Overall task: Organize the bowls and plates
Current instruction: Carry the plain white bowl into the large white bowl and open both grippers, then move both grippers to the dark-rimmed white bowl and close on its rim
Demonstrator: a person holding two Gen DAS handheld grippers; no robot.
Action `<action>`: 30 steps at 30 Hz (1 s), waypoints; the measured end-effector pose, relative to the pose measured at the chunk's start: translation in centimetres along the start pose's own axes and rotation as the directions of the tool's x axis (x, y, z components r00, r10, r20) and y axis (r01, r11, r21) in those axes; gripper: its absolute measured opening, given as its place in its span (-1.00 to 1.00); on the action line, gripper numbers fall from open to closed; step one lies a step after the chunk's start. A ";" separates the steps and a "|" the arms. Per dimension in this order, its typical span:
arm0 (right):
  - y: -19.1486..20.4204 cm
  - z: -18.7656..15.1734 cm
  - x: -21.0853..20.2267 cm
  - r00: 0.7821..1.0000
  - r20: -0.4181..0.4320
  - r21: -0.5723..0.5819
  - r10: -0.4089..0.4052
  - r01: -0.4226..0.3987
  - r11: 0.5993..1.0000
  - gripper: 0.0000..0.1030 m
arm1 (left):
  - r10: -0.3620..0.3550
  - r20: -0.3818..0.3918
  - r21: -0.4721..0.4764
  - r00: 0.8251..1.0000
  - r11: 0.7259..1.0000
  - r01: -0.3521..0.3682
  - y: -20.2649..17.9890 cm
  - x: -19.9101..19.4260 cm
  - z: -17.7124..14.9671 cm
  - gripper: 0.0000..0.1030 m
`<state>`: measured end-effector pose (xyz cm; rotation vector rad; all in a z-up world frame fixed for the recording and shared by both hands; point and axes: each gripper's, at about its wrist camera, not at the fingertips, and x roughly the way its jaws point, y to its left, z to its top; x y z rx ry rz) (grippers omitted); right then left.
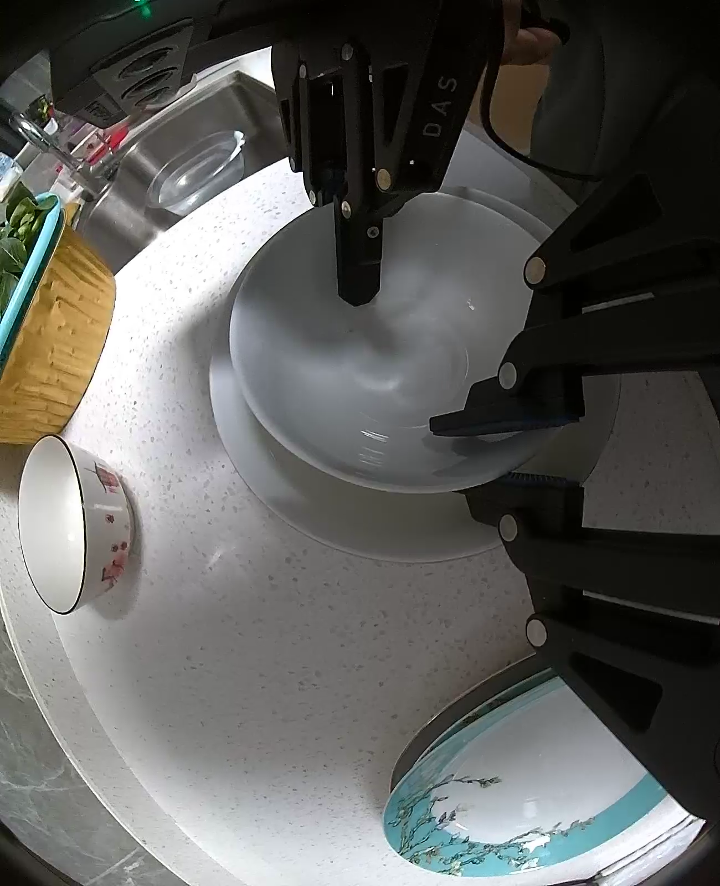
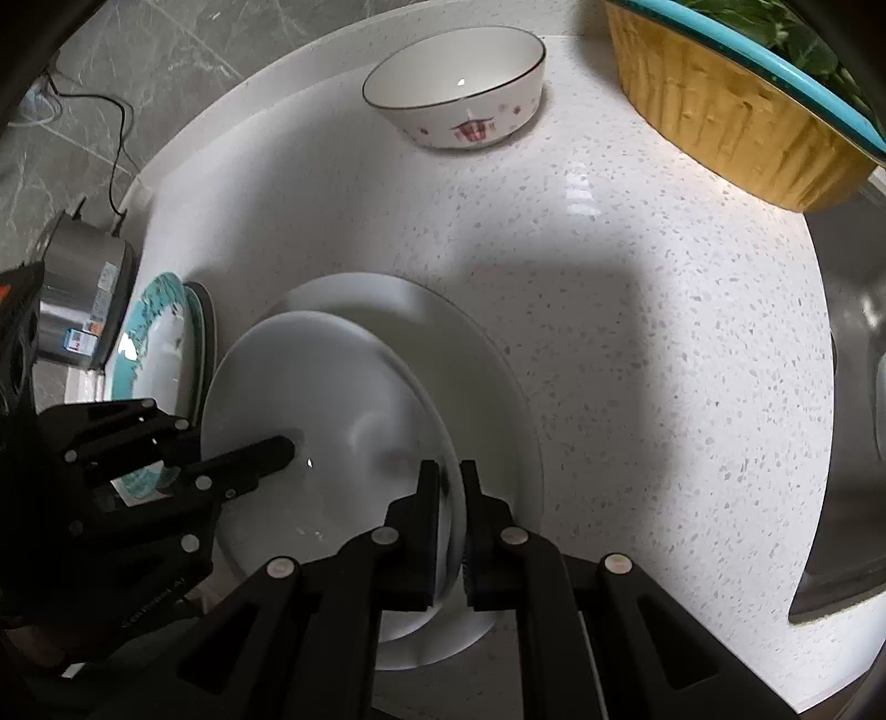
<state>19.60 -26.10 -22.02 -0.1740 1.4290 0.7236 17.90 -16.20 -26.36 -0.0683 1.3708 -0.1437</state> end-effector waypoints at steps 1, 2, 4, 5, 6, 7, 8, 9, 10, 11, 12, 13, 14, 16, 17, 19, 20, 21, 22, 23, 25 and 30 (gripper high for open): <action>0.1 0.1 0.1 1.000 -0.002 -0.001 -0.002 0.002 1.000 -0.83 | -0.004 0.000 -0.005 1.000 1.000 0.004 0.1 0.1 0.1 -0.79; 0.1 0.1 0.1 1.000 -0.003 -0.002 -0.002 0.002 1.000 -0.83 | -0.011 0.000 -0.014 1.000 1.000 0.011 0.2 0.1 0.1 -0.77; 0.1 0.2 0.1 1.000 -0.005 0.000 -0.006 0.006 1.000 -0.82 | -0.023 0.010 -0.020 1.000 1.000 0.023 0.2 -0.2 0.2 -0.67; 0.0 0.2 0.1 1.000 -0.006 -0.003 -0.010 0.010 1.000 -0.82 | -0.028 0.023 -0.022 0.999 0.999 0.028 0.2 -0.6 0.0 -0.56; 0.2 0.2 0.1 1.000 -0.006 -0.007 -0.017 0.016 1.000 -0.82 | -0.036 0.037 -0.023 0.999 0.999 0.037 0.2 -1.1 0.0 -0.47; 0.1 0.3 0.1 1.000 -0.005 -0.008 -0.019 0.019 1.000 -0.82 | -0.045 0.049 -0.024 0.998 0.999 0.046 0.1 -1.5 -0.1 -0.18; 0.1 0.2 0.1 1.000 -0.005 -0.005 -0.017 0.017 1.000 -0.82 | -0.061 0.061 -0.025 0.996 0.998 0.063 0.0 -1.8 -0.1 0.15; 0.1 0.2 0.2 1.000 -0.005 -0.006 -0.017 0.017 1.000 -0.83 | -0.086 0.074 -0.028 0.994 0.996 0.088 -0.1 -2.3 -0.1 0.26; 0.1 0.2 0.2 1.000 -0.005 -0.007 -0.017 0.017 1.000 -0.83 | -0.084 0.083 -0.028 0.993 0.996 0.087 -0.2 -2.6 -0.1 0.33; 0.1 0.2 0.1 1.000 -0.001 -0.008 -0.019 0.019 1.000 -0.82 | -0.069 0.091 -0.026 0.993 0.997 0.072 -0.3 -2.9 -0.1 0.34; 0.1 0.1 0.0 1.000 0.004 -0.009 -0.019 0.019 1.000 -0.82 | -0.068 0.094 -0.029 0.993 0.997 0.071 -0.2 -3.1 -0.1 0.34; 0.0 0.1 0.0 1.000 0.005 -0.009 -0.019 0.019 1.000 -0.82 | -0.076 0.094 -0.037 0.993 0.996 0.080 -0.1 -3.3 0.0 0.34; 0.0 0.0 0.0 1.000 0.005 -0.007 -0.018 0.018 1.000 -0.81 | -0.086 0.096 -0.050 0.992 0.995 0.091 0.2 -3.7 -0.1 0.34; 0.0 -0.1 -0.4 1.000 0.013 -0.002 -0.006 0.006 1.000 -0.72 | -0.098 0.103 -0.060 0.990 0.993 0.105 0.5 -4.4 -0.1 0.42; 0.0 -0.1 -0.6 1.000 0.019 0.000 0.002 -0.002 1.000 -0.67 | -0.108 0.109 -0.068 0.988 0.991 0.116 0.6 -5.0 0.1 0.44; 0.1 -0.3 -1.4 0.999 0.035 0.002 0.021 -0.021 1.000 -0.38 | -0.144 0.121 -0.087 0.982 0.984 0.155 1.3 -6.3 0.6 0.44; 0.2 -0.4 -1.9 0.999 0.041 0.005 0.024 -0.025 1.000 -0.28 | -0.167 0.126 -0.095 0.978 0.979 0.180 1.9 -7.1 0.9 0.44; 0.1 -0.5 -2.7 0.998 0.054 0.011 0.033 -0.033 0.999 0.04 | -0.186 0.137 -0.103 0.973 0.974 0.201 2.5 -7.7 1.4 0.46; 0.0 -0.4 -3.5 0.996 0.070 0.017 0.048 -0.049 0.999 0.20 | -0.193 0.151 -0.106 0.970 0.972 0.210 3.1 -8.5 1.8 0.55; -0.2 -0.3 -4.4 0.995 0.088 0.023 0.055 -0.057 0.998 0.27 | -0.193 0.176 -0.102 0.965 0.972 0.213 3.8 -9.3 2.7 0.66; -1.2 0.3 -6.6 0.987 0.145 0.043 0.069 -0.076 0.996 0.46 | -0.177 0.192 -0.098 0.965 0.975 0.199 5.0 -10.0 4.4 0.70; -4.4 3.9 -11.7 0.953 0.299 0.130 0.048 -0.090 0.987 0.67 | -0.122 0.212 -0.101 0.970 0.984 0.146 8.2 -10.3 10.1 0.71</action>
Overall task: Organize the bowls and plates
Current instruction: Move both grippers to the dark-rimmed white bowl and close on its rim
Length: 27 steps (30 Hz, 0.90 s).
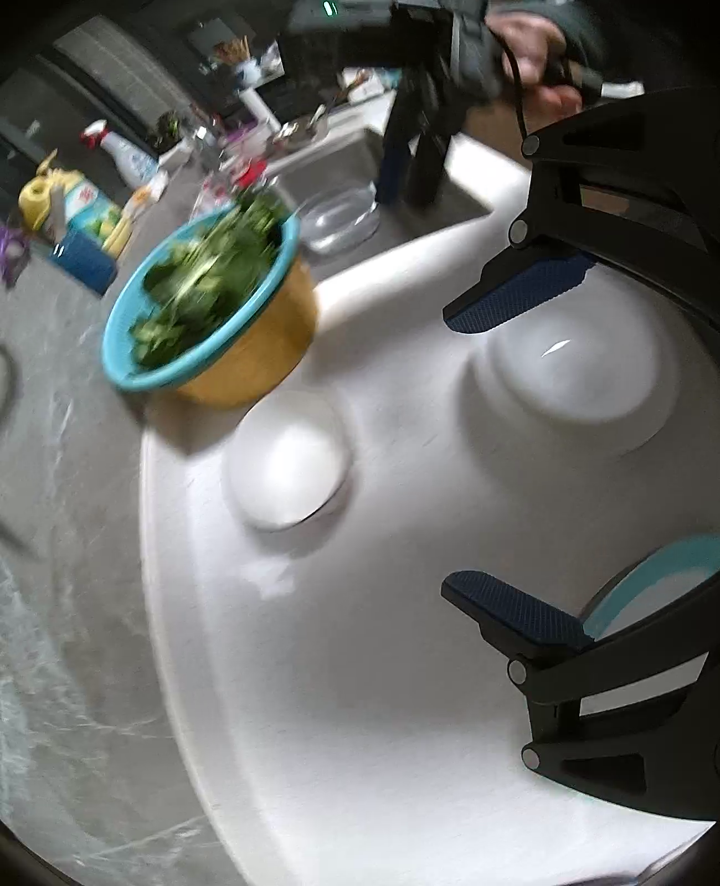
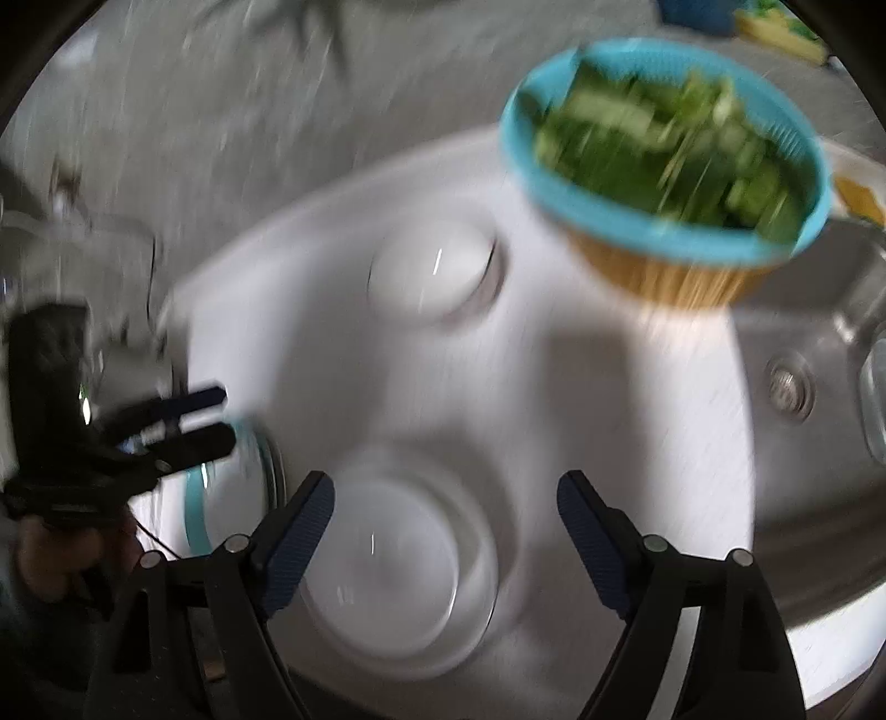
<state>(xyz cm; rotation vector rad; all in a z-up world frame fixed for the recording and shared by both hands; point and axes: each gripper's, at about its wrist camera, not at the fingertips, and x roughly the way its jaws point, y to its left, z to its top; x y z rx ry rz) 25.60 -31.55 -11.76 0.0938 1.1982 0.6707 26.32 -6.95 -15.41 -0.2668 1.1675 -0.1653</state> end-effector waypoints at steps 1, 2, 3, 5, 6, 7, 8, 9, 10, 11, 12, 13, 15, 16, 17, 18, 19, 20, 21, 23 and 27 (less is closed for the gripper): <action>-0.2 1.2 -0.3 1.000 0.019 0.013 -0.006 0.006 1.000 0.68 | 0.005 0.000 0.002 1.000 1.000 -0.005 0.5 0.6 1.2 0.74; -0.2 2.3 -0.3 0.999 0.035 0.022 -0.002 0.001 1.000 0.68 | 0.000 -0.007 -0.005 1.000 1.000 0.000 1.1 1.3 2.5 0.80; -0.2 3.2 -0.2 0.999 0.044 0.028 -0.002 0.000 1.000 0.69 | -0.005 -0.021 -0.021 1.000 1.000 0.004 1.9 2.3 3.7 0.80; 0.1 5.0 0.8 0.999 0.043 0.037 -0.021 0.019 0.999 0.69 | -0.024 -0.037 -0.048 0.999 0.999 0.023 3.1 3.9 5.7 0.86; 0.2 5.9 1.8 0.999 0.030 0.046 -0.024 0.022 0.999 0.69 | -0.025 -0.050 -0.057 0.998 0.998 0.022 3.5 4.7 6.4 0.90; 0.3 6.3 2.6 1.000 0.015 0.060 -0.024 0.023 0.998 0.69 | -0.018 -0.059 -0.058 0.998 0.998 0.015 3.7 5.6 7.1 0.94; 0.3 6.6 3.4 1.000 0.006 0.073 -0.022 0.022 0.997 0.69 | -0.008 -0.065 -0.049 0.998 0.999 0.005 4.0 6.4 7.8 0.94; 0.3 6.9 4.2 1.000 -0.006 0.081 -0.027 0.028 0.996 0.69 | -0.001 -0.071 -0.041 0.997 0.999 -0.002 4.3 7.1 8.2 0.94; 0.3 7.2 5.2 0.999 -0.023 0.086 -0.045 0.047 0.995 0.69 | 0.008 -0.078 -0.035 0.997 0.999 -0.011 4.7 7.8 8.5 0.94; 0.2 7.2 6.1 0.998 -0.037 0.094 -0.054 0.057 0.994 0.69 | 0.020 -0.092 -0.027 0.996 0.999 -0.022 5.0 8.8 8.9 0.95; 0.1 7.4 6.9 0.997 -0.050 0.104 -0.060 0.065 0.992 0.69 | 0.022 -0.101 -0.022 0.995 0.999 -0.024 5.2 9.5 9.0 0.95; -0.1 7.7 7.8 0.995 -0.068 0.118 -0.072 0.080 0.990 0.65 | 0.023 -0.111 -0.014 0.994 1.000 -0.024 5.3 10.2 9.3 0.95; -0.5 7.8 8.9 0.994 -0.084 0.136 -0.076 0.087 0.987 0.65 | 0.029 -0.130 -0.006 0.991 1.000 -0.030 5.6 11.7 9.5 0.95; -0.5 8.2 9.7 0.992 -0.091 0.137 -0.085 0.097 0.986 0.64 | 0.030 -0.140 -0.006 0.990 0.999 -0.031 5.8 12.2 9.5 0.95; -0.6 8.3 10.0 0.991 -0.096 0.137 -0.091 0.103 0.985 0.64 | 0.030 -0.151 -0.008 0.988 0.999 -0.031 6.1 12.9 9.8 0.95; -0.5 8.6 10.5 0.991 -0.100 0.137 -0.093 0.107 0.985 0.62 | 0.028 -0.161 -0.010 0.987 1.000 -0.030 6.3 13.5 10.0 0.95; -0.4 8.8 10.9 0.990 -0.103 0.132 -0.096 0.109 0.985 0.61 | 0.031 -0.165 -0.009 0.986 0.999 -0.033 6.2 13.9 9.9 0.95; -0.2 9.2 11.4 0.989 -0.108 0.123 -0.106 0.119 0.985 0.61 | 0.036 -0.170 -0.006 0.985 0.999 -0.037 6.3 14.4 10.2 0.95; -0.2 9.5 11.8 0.987 -0.112 0.118 -0.113 0.126 0.985 0.61 | 0.044 -0.179 -0.006 0.983 0.999 -0.046 6.4 15.0 10.6 0.95; -0.1 9.8 12.6 0.985 -0.125 0.113 -0.118 0.132 0.985 0.61 | 0.055 -0.192 -0.010 0.980 0.998 -0.058 6.7 15.9 10.9 0.94; -0.4 10.2 14.6 0.976 -0.172 0.105 -0.132 0.151 0.983 0.43 | 0.096 -0.184 -0.016 0.978 0.995 -0.101 7.5 17.0 11.8 0.90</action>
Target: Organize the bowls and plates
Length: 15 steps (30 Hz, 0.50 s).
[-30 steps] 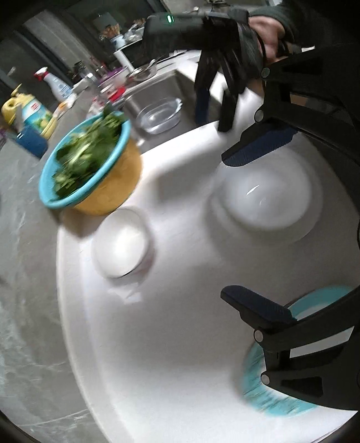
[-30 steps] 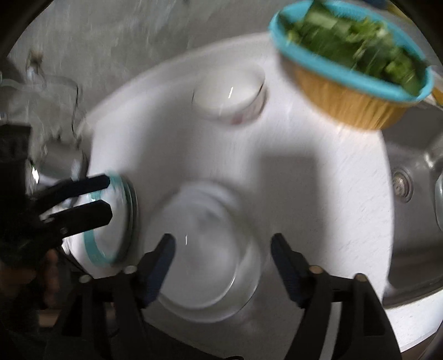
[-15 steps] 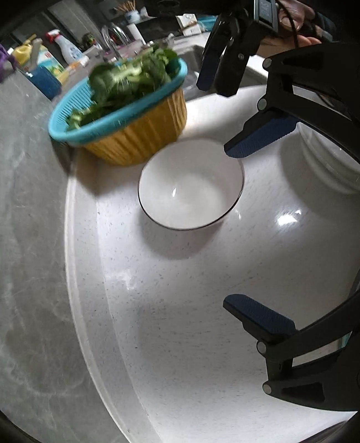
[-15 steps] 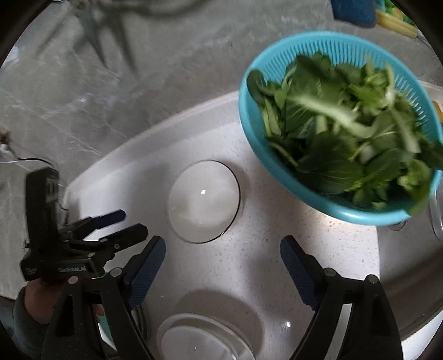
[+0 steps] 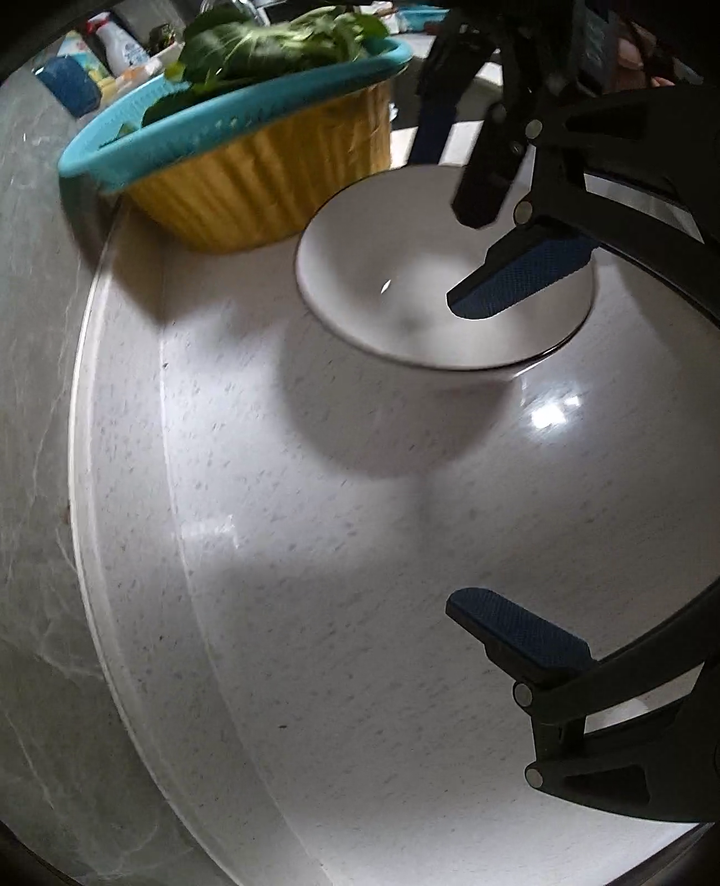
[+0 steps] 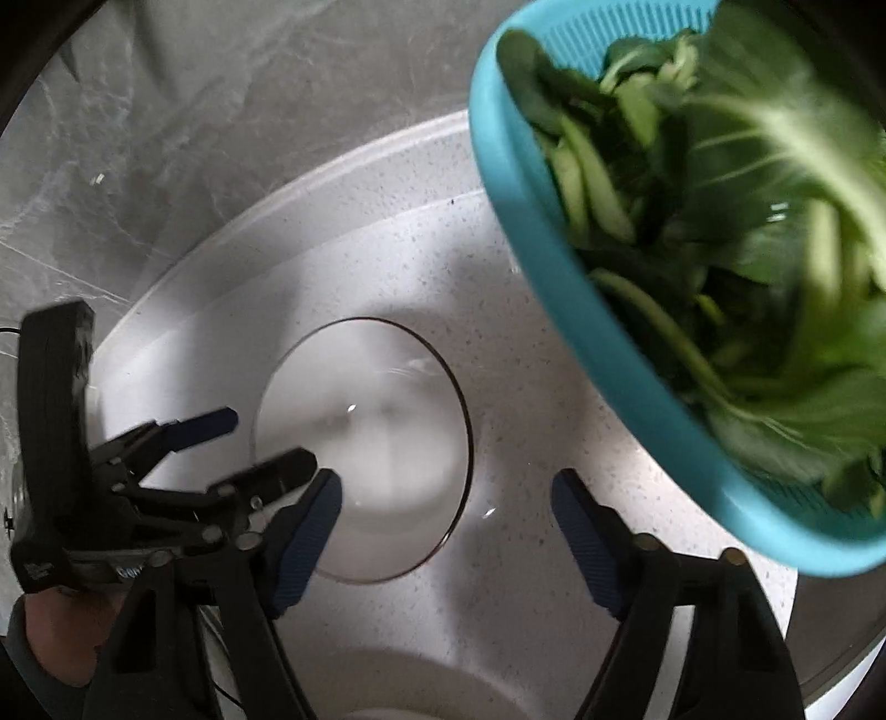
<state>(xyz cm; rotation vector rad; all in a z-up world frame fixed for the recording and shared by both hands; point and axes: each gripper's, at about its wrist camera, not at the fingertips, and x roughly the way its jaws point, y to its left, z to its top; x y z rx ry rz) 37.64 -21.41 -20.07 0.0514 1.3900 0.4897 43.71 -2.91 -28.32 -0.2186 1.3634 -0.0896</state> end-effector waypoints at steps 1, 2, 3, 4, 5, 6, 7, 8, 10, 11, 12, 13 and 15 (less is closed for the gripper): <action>-0.1 0.1 0.3 1.000 -0.006 0.002 0.000 0.000 1.000 0.40 | 0.005 0.002 0.001 1.000 1.000 -0.005 0.1 0.1 0.1 0.88; -0.1 0.1 0.5 1.000 -0.011 0.004 -0.001 0.001 1.000 0.40 | 0.009 0.004 0.004 1.000 1.000 -0.009 0.1 0.1 0.2 0.81; -0.1 0.2 0.8 1.000 -0.014 0.000 -0.003 0.003 1.000 0.40 | 0.013 0.007 0.007 1.000 1.000 -0.013 0.1 0.2 0.3 0.72; -0.1 0.2 0.9 1.000 -0.016 -0.005 -0.005 0.005 1.000 0.38 | 0.021 0.008 0.012 1.000 1.000 -0.021 0.1 0.4 0.4 0.48; -0.1 0.3 1.1 1.000 -0.019 -0.007 -0.008 0.007 1.000 0.37 | 0.026 0.004 0.015 1.000 1.000 -0.026 0.1 0.3 0.2 0.18; -0.2 0.4 1.3 1.000 -0.023 -0.006 -0.006 0.006 1.000 0.34 | 0.020 -0.002 0.017 1.000 1.000 -0.020 0.1 0.4 0.1 0.11; -0.1 0.5 1.4 1.000 -0.025 -0.005 -0.005 0.005 1.000 0.28 | 0.009 -0.005 0.017 1.000 1.000 -0.008 0.1 0.6 0.1 0.05; -0.2 0.6 1.6 1.000 -0.028 -0.008 -0.006 0.006 1.000 0.24 | 0.010 -0.007 0.024 1.000 1.000 -0.010 -0.2 1.0 0.2 -0.01; -0.2 0.6 1.7 0.999 -0.036 -0.014 -0.004 0.004 1.000 0.06 | -0.003 -0.004 0.038 1.000 0.999 0.003 -0.6 1.2 0.2 -0.25; -0.2 0.5 1.8 0.999 -0.037 -0.020 -0.004 0.003 1.000 0.01 | -0.009 0.002 0.048 1.000 0.999 0.009 -0.9 1.0 0.1 -0.45; -0.2 0.5 1.9 0.999 -0.039 -0.026 -0.004 0.003 1.000 -0.25 | -0.014 0.006 0.058 1.000 0.998 0.014 -1.2 0.7 -0.1 -0.57; -0.1 0.5 1.9 0.999 -0.043 -0.037 -0.004 0.002 0.999 -0.59 | -0.022 0.007 0.067 1.000 0.997 0.022 -1.5 0.6 -0.1 -0.80; -0.3 0.4 1.9 0.999 -0.039 -0.043 -0.005 0.004 0.999 -0.72 | -0.026 -0.006 0.086 1.000 0.996 0.026 -2.2 0.8 -0.1 -0.88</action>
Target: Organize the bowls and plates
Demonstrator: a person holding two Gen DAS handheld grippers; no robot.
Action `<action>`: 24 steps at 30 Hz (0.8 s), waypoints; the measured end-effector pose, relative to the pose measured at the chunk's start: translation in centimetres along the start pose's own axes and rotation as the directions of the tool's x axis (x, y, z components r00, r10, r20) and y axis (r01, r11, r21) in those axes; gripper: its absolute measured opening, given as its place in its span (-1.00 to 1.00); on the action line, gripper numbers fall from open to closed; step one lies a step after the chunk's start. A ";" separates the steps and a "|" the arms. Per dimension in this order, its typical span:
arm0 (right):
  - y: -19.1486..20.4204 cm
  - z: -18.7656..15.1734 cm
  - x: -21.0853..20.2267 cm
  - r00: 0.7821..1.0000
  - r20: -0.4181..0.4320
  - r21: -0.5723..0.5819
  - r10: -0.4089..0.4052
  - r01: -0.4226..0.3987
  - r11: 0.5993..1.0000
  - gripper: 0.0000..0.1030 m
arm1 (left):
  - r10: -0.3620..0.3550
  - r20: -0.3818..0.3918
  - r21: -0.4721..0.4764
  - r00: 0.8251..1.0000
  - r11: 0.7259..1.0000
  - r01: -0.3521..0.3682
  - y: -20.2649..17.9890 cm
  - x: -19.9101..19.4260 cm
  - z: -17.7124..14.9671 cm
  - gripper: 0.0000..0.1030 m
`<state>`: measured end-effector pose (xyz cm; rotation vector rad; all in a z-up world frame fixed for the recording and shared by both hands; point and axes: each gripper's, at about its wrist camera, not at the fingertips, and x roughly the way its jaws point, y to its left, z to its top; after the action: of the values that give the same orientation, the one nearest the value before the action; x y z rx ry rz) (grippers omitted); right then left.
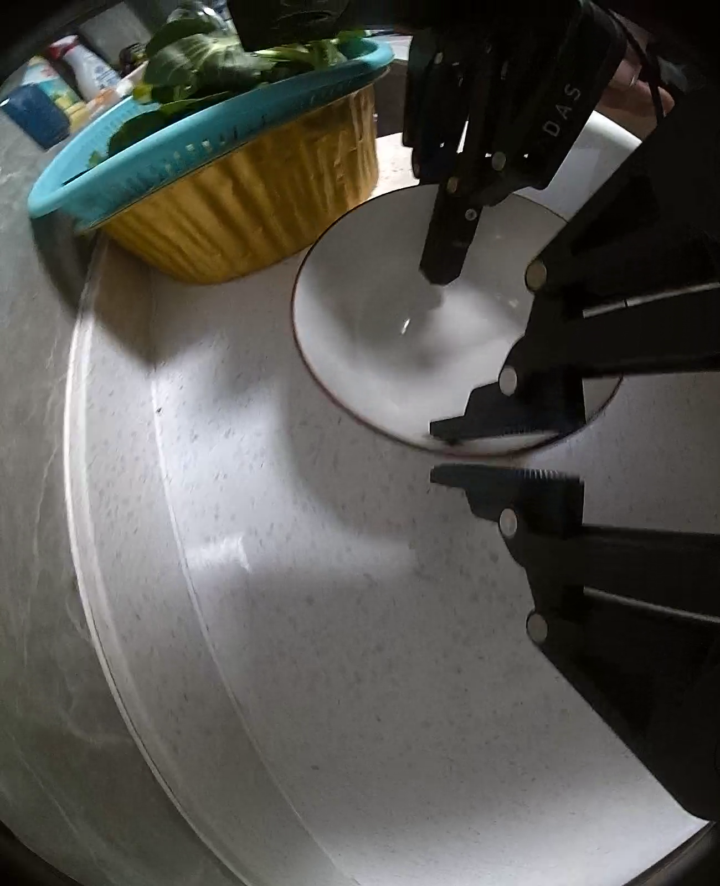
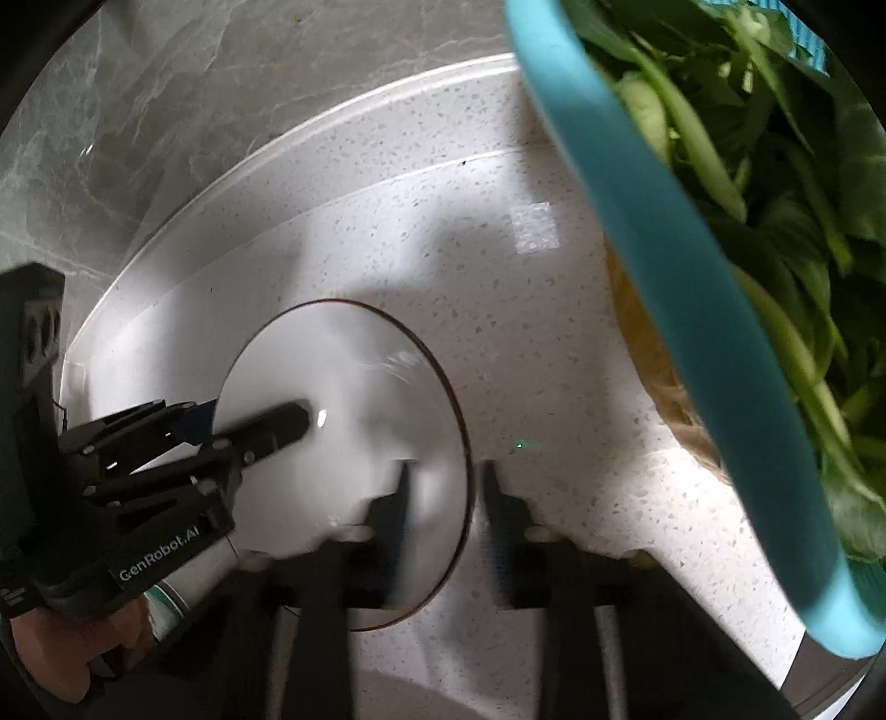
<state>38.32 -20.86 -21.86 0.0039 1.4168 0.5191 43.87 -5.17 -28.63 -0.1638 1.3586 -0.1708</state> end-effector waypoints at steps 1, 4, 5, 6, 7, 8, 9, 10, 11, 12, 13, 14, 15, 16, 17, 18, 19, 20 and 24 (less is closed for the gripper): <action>0.1 -0.1 -0.1 1.000 0.001 -0.007 0.001 -0.001 1.000 -0.72 | -0.001 -0.002 0.004 1.000 1.000 0.001 -0.1 0.1 0.0 -0.89; 0.7 0.0 0.3 1.000 0.004 -0.013 0.002 -0.002 1.000 -0.72 | -0.027 -0.005 -0.008 1.000 1.000 0.027 0.2 0.1 -0.1 -0.89; 0.6 0.1 0.4 1.000 0.005 -0.015 0.004 -0.004 1.000 -0.72 | -0.031 -0.005 -0.009 1.000 0.999 0.031 0.3 0.1 -0.1 -0.89; 0.6 0.2 0.4 1.000 0.005 -0.015 0.007 -0.007 1.000 -0.72 | -0.032 -0.005 -0.010 0.999 0.999 0.032 0.3 0.0 -0.2 -0.89; 0.5 0.2 0.4 1.000 0.004 -0.015 0.011 -0.011 1.000 -0.72 | -0.032 -0.005 -0.012 0.999 0.999 0.032 0.3 0.0 -0.3 -0.89; 0.5 0.2 0.3 1.000 0.004 -0.015 0.013 -0.013 1.000 -0.72 | -0.034 -0.005 -0.013 0.999 0.999 0.034 0.3 -0.1 -0.4 -0.89; 0.4 0.1 0.2 1.000 0.004 -0.017 0.012 -0.012 1.000 -0.73 | -0.034 -0.003 -0.014 0.999 0.999 0.034 0.2 -0.2 -0.5 -0.89; 0.4 0.2 0.0 1.000 0.006 -0.021 0.010 -0.010 1.000 -0.74 | -0.036 -0.002 -0.019 0.999 0.999 0.036 0.3 -0.4 -0.6 -0.89; 0.4 0.2 -0.1 1.000 0.006 -0.021 0.012 -0.012 1.000 -0.74 | -0.038 0.002 -0.024 0.999 0.999 0.038 0.3 -0.6 -0.6 -0.89; 0.5 0.1 -0.3 1.000 0.007 -0.022 0.013 -0.013 1.000 -0.74 | -0.037 0.005 -0.025 0.999 0.999 0.037 0.3 -0.9 -0.6 -0.89; 0.5 0.1 -0.5 1.000 0.008 -0.023 0.014 -0.014 1.000 -0.75 | -0.036 0.008 -0.025 0.999 0.999 0.037 0.2 -1.2 -0.6 -0.89; 0.5 0.1 -0.7 1.000 0.009 -0.024 0.015 -0.015 1.000 -0.76 | -0.036 0.011 -0.024 0.999 0.999 0.036 0.2 -1.5 -0.6 -0.89; 0.6 0.1 -0.9 1.000 0.011 -0.026 0.017 -0.016 1.000 -0.76 | -0.036 0.012 -0.025 0.999 0.999 0.036 0.2 -1.7 -0.6 -0.89; 0.6 0.1 -1.0 1.000 0.011 -0.026 0.019 -0.018 0.999 -0.77 | -0.036 0.009 -0.024 0.999 0.999 0.036 0.2 -1.9 -0.6 -0.89; 0.6 0.1 -1.2 1.000 0.012 -0.027 0.021 -0.021 0.999 -0.77 | -0.038 0.007 -0.026 0.999 0.999 0.038 0.2 -2.1 -0.7 -0.89; 0.5 0.0 -1.5 1.000 0.013 -0.024 0.026 -0.026 0.999 -0.78 | -0.039 0.006 -0.025 0.999 0.999 0.039 0.1 -2.3 -0.8 -0.89; 0.5 0.0 -1.7 0.999 0.012 -0.022 0.033 -0.033 0.999 -0.78 | -0.040 0.005 -0.024 0.999 0.999 0.040 0.1 -2.5 -0.9 -0.89; 0.5 0.0 -1.8 0.999 0.011 -0.021 0.039 -0.038 0.999 -0.79 | -0.049 0.001 -0.025 0.999 0.998 0.049 0.1 -2.7 -1.1 -0.89; 0.3 -0.4 -2.8 0.999 0.013 -0.025 0.048 -0.047 0.999 -0.79 | -0.050 0.001 -0.014 0.999 0.999 0.050 -0.3 -3.7 -1.7 -0.89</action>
<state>37.68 -21.73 -19.18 0.0213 1.3999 0.5746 41.45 -4.73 -25.36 -0.2099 1.3562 -0.2027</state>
